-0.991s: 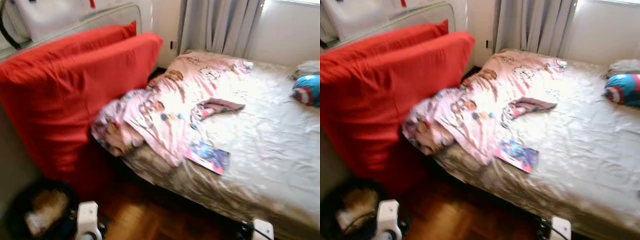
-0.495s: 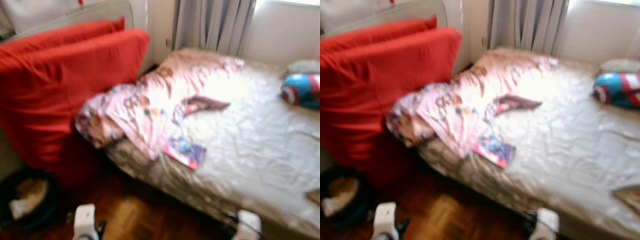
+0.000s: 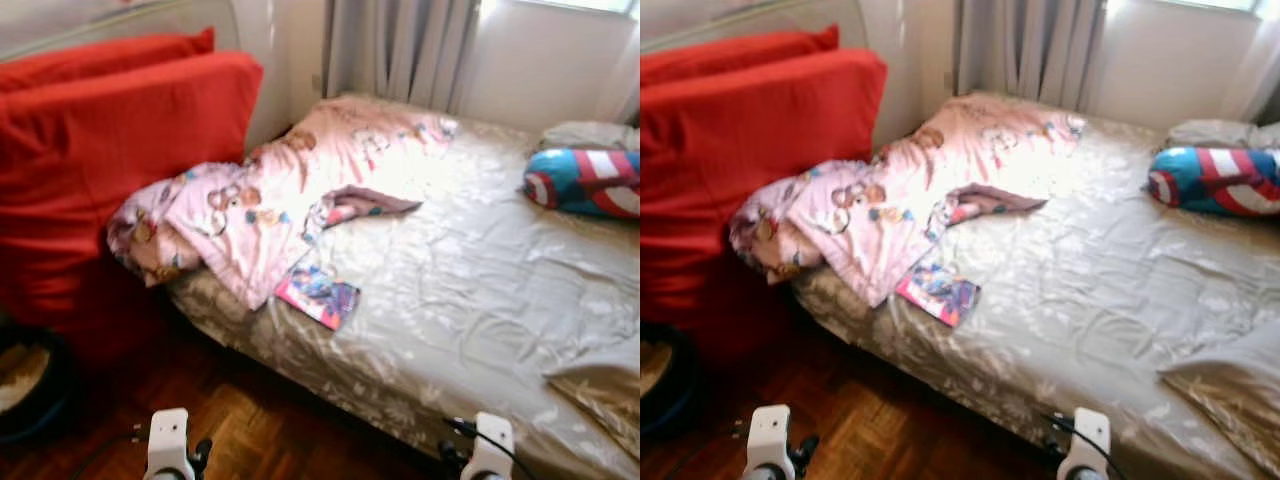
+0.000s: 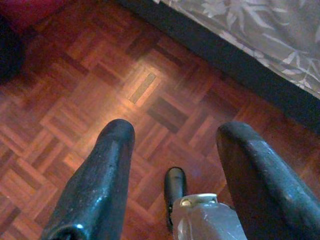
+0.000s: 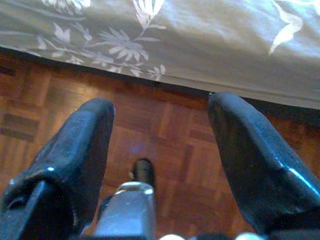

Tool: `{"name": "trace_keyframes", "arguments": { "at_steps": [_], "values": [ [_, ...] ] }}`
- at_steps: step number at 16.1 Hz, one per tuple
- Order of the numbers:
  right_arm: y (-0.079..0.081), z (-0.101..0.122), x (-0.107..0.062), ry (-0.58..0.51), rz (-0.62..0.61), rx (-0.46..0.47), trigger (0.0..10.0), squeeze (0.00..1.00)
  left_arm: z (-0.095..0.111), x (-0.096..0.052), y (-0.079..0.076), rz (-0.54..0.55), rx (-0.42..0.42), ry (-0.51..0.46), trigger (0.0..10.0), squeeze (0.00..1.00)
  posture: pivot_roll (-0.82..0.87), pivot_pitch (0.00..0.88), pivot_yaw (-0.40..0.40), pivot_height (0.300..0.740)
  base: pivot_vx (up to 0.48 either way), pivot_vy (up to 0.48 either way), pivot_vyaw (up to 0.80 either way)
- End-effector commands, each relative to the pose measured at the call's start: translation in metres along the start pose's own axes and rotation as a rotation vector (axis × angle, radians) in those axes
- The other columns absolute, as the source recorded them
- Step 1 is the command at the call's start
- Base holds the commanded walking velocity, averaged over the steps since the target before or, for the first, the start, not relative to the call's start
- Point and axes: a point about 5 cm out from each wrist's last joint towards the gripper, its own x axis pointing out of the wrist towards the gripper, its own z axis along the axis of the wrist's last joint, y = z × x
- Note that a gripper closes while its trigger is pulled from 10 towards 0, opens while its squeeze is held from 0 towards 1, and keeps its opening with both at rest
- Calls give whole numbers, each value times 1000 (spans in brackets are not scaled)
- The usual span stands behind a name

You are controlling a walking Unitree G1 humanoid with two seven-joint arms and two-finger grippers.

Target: Clean up the room

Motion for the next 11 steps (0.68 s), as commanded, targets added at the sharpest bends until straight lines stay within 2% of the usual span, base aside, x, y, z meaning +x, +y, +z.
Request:
{"name": "trace_keyframes", "arguments": {
  "at_steps": [1, 6, 11],
  "values": [
    [-11, -5, -2, 10, -24, 14, 10000, 0, -3, 0, -2, -5, 10, 20, 10000, 0, 52, 44, -15, 740, 0, -345, 0],
    [-21, -22, -8, 36, -39, 23, 10000, 0, -3, 0, -3, -5, 5, 20, 10000, 0, 54, 55, -18, 740, 0, -345, 0],
    [-21, -17, -7, 30, -39, 25, 10000, 0, -3, 0, -3, -2, 1, 21, 10000, 0, 54, 62, -20, 740, 0, -344, 0]
  ]
}}
